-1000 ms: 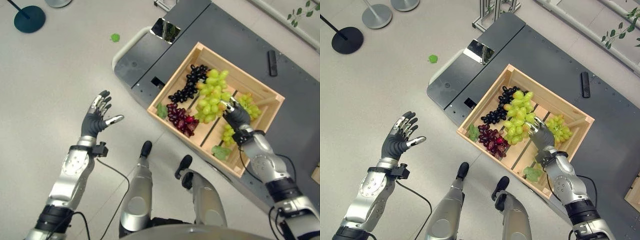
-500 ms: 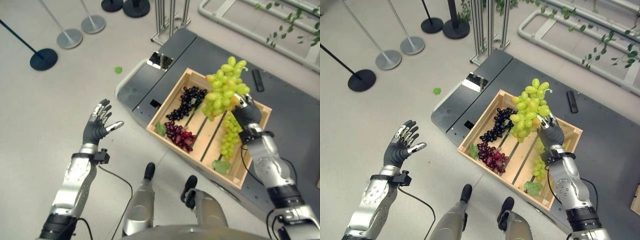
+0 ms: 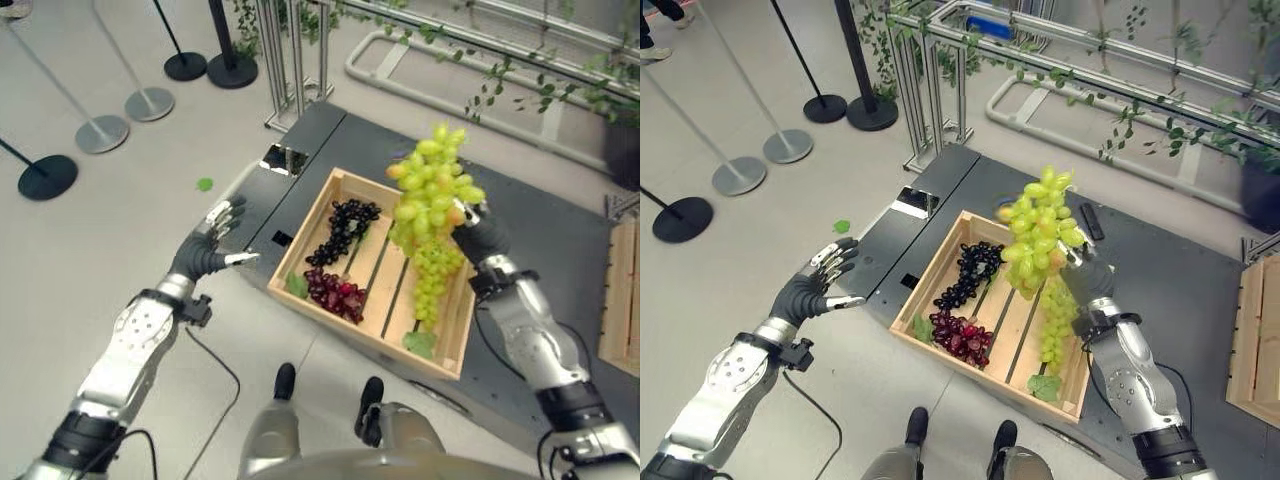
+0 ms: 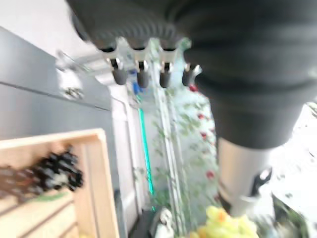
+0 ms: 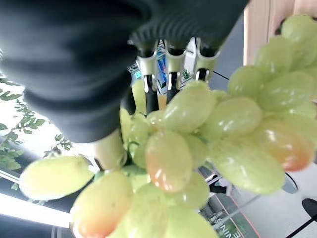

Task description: Pick up the fruits from the basket on one side to the basket on the other side

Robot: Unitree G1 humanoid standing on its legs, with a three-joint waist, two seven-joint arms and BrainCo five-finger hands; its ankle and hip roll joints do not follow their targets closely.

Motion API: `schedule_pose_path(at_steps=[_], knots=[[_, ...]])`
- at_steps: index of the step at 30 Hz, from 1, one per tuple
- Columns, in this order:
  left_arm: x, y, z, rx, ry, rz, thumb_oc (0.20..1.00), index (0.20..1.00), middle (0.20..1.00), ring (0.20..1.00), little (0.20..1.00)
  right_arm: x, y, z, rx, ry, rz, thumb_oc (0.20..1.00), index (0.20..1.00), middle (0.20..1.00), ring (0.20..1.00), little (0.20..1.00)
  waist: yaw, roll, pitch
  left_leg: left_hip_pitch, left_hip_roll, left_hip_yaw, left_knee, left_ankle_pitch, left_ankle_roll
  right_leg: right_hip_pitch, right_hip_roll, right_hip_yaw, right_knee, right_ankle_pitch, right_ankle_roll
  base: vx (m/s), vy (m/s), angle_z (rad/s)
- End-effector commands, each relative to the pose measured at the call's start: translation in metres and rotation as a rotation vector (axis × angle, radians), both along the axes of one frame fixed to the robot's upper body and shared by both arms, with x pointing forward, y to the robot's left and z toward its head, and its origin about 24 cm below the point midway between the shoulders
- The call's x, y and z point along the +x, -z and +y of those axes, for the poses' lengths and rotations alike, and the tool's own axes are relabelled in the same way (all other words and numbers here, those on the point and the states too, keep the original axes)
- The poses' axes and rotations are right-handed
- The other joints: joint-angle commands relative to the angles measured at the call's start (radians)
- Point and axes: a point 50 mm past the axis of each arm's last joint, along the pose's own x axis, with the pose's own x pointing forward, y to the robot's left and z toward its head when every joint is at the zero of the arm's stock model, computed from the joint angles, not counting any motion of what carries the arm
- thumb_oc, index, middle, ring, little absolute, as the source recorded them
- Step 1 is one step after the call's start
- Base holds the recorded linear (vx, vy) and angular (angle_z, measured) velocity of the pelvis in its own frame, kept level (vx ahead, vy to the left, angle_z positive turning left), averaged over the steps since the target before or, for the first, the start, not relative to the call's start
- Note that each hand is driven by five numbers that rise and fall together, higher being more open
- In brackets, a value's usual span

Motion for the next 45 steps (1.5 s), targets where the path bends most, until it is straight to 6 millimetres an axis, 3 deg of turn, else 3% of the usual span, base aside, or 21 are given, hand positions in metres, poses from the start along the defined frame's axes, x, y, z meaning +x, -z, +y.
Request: schedule_pose_path(at_steps=[1, 13, 28, 36, 45], knots=[[-0.002, -0.015, -0.011, 0.055, 0.078, -0.071, 1.000, 1.000, 1.000, 1.000, 1.000, -0.003, -0.037, 0.012, -0.012, -0.081, -0.191, 0.200, 0.200, 0.200, 0.200, 0.200, -0.027, -0.042, -0.066, 0.014, -0.054, 0.018, 0.007, -0.065, 0.055, 0.044, -0.038, 0.000, -0.032, -0.001, 0.106, 0.06, 0.011, -0.12], [0.009, -0.015, -0.033, 0.099, 0.176, -0.074, 1.000, 1.000, 1.000, 1.000, 1.000, -0.010, -0.026, 0.026, -0.018, -0.163, -0.149, 0.200, 0.200, 0.200, 0.200, 0.200, -0.062, -0.042, -0.118, 0.072, -0.047, 0.057, -0.018, -0.082, 0.059, 0.082, -0.022, 0.034, -0.063, -0.005, 0.108, 0.04, 0.002, -0.11], [0.015, -0.010, -0.054, 0.085, 0.266, -0.041, 1.000, 1.000, 1.000, 1.000, 1.000, -0.005, -0.034, 0.049, -0.002, -0.240, -0.195, 0.200, 0.200, 0.200, 0.200, 0.200, -0.072, -0.041, -0.155, 0.113, -0.041, 0.079, -0.037, -0.090, 0.059, 0.129, -0.007, 0.051, -0.113, 0.002, 0.109, 0.02, -0.003, -0.06], [0.028, -0.004, -0.092, 0.084, 0.391, 0.000, 1.000, 1.000, 1.000, 1.000, 1.000, 0.000, -0.042, 0.068, 0.001, -0.300, -0.230, 0.200, 0.200, 0.200, 0.200, 0.200, -0.082, -0.043, -0.170, 0.125, -0.043, 0.078, -0.044, -0.092, 0.062, 0.146, -0.005, 0.048, -0.123, 0.003, 0.108, 0.00, 0.000, 0.00], [0.030, 0.008, -0.119, 0.078, 0.483, 0.068, 1.000, 1.000, 1.000, 1.000, 1.000, 0.006, -0.054, 0.084, 0.023, -0.341, -0.277, 0.200, 0.200, 0.200, 0.200, 0.200, -0.086, -0.042, -0.177, 0.134, -0.045, 0.082, -0.045, -0.096, 0.066, 0.155, -0.006, 0.052, -0.131, 0.005, 0.107, 0.00, 0.000, 0.00]])
